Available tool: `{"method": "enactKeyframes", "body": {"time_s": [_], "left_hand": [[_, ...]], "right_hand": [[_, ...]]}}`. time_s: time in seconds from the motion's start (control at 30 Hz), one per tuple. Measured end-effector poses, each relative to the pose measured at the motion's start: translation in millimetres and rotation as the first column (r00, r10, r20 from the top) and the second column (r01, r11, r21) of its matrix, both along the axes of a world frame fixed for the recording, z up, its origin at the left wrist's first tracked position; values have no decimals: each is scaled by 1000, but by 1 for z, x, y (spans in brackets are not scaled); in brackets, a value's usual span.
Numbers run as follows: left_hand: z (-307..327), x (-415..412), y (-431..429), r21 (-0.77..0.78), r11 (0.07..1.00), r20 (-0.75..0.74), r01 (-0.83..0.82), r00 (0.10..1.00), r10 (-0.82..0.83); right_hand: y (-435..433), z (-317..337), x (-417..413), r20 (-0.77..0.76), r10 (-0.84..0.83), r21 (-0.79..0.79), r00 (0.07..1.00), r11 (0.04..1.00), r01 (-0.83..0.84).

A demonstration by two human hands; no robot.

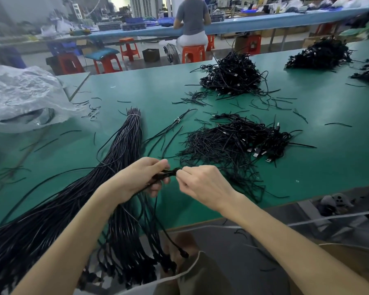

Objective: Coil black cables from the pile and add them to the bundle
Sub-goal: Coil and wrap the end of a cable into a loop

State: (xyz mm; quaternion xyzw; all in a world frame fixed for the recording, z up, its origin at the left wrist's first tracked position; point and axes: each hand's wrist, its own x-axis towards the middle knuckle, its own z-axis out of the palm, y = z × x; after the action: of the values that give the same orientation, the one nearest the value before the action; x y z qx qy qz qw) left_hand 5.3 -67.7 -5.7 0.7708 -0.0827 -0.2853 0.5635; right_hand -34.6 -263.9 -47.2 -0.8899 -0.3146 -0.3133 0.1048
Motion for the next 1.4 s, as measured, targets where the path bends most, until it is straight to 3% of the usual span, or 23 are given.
{"method": "enactKeyframes", "body": {"time_s": [0.1, 0.2, 0.33, 0.47, 0.53, 0.63, 0.7, 0.87, 1.03, 1.2, 1.3, 1.4], "left_hand": [[-2, -2, 20, -266, 951, -70, 157, 981, -181], [-7, -5, 34, -379, 890, -28, 254, 958, -286], [-14, -8, 33, -266, 925, 243, 271, 948, -208], [-12, -10, 17, -136, 990, 444, 29, 895, 35], [-13, -9, 12, -134, 991, 499, 17, 865, 53], [-18, -11, 8, -203, 970, 480, 133, 877, -19], [-21, -13, 5, -207, 973, 491, 101, 871, 14], [-32, -12, 1, 46, 999, 627, -24, 779, -10], [-30, -14, 3, 84, 996, 493, -24, 870, -21], [-22, -19, 5, 84, 996, 156, -29, 988, 15], [-16, -19, 9, 60, 997, -19, -44, 999, 46], [-12, -17, 14, 56, 997, -100, -57, 993, 62]], "right_hand": [[-2, -1, -4, -64, 16, 80, 998, 997, -11], [-1, 5, -6, -140, 43, 151, 989, 988, -22], [8, 9, -8, -187, 64, 237, 980, 971, -18], [15, 15, -8, -193, 76, 344, 978, 939, -6], [15, 18, -7, -195, 66, 367, 979, 930, 10], [13, 17, -7, -208, 62, 367, 976, 930, 19], [11, 14, -8, -244, 74, 365, 967, 931, 21], [8, 3, -7, -288, 98, 371, 953, 929, 17], [8, -3, -7, -222, 90, 293, 971, 956, -22], [9, -6, -2, 27, 82, -7, 996, 997, -82], [9, -5, 2, 90, 114, -148, 989, 984, -100], [11, -1, 4, 109, 127, -192, 986, 976, -105]]}}
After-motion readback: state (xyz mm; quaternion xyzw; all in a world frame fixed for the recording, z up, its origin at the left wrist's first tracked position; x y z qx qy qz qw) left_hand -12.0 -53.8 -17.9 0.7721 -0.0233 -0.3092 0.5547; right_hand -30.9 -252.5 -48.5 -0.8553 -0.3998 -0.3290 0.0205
